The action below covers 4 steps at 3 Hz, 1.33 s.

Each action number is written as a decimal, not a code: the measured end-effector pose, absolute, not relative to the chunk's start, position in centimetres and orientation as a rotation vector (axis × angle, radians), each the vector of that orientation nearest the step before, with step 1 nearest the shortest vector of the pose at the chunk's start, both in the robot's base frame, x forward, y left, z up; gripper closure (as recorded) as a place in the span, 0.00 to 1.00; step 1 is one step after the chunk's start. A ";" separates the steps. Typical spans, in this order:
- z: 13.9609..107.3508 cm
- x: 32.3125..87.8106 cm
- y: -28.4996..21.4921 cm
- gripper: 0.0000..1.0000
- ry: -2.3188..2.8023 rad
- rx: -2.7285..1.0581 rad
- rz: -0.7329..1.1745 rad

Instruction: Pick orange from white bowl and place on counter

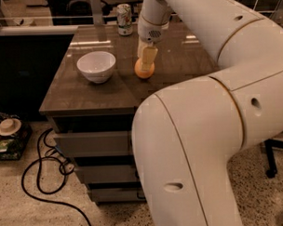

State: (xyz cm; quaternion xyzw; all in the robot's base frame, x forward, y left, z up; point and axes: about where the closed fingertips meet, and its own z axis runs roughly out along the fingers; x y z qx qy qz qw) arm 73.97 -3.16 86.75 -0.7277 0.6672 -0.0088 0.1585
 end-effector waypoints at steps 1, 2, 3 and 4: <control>86.8 74.0 -3.1 0.75 1.908 -2.082 -0.024; 86.9 74.0 -3.1 0.53 1.908 -2.083 -0.023; 86.9 74.0 -3.1 0.28 1.908 -2.083 -0.023; 86.6 74.1 -3.0 0.05 1.909 -2.086 -0.020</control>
Offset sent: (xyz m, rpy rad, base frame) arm 0.0000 0.0000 0.0013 0.0000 -0.0001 0.0001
